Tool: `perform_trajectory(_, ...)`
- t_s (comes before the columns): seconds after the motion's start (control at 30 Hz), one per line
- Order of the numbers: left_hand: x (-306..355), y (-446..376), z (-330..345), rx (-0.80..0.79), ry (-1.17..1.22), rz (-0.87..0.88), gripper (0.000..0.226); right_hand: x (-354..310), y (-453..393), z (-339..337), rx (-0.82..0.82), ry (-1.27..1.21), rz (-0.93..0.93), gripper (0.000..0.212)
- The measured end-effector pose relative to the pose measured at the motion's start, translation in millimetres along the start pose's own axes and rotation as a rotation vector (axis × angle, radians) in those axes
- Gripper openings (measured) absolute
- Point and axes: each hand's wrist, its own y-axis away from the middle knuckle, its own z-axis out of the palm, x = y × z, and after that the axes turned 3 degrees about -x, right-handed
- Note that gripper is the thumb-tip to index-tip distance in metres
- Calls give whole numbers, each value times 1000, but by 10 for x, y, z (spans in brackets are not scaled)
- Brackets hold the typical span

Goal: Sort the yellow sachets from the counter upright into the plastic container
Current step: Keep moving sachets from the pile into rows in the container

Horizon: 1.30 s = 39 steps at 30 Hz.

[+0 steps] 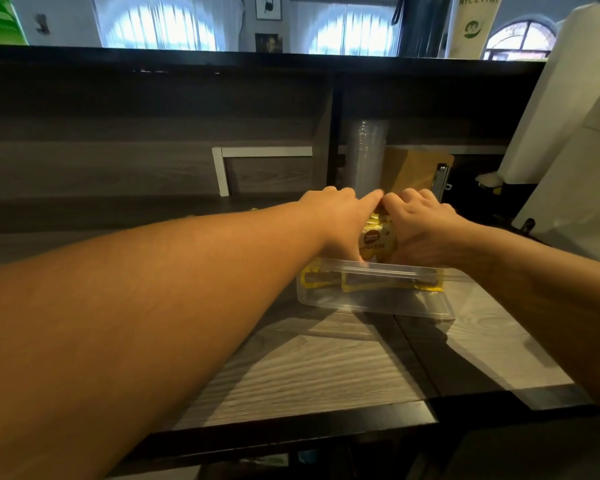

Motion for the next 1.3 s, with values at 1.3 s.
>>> perform_trajectory(1.3,-852,1303,-20,314,600,-386,57,-1154,199,-636,356,-507,-250,50)
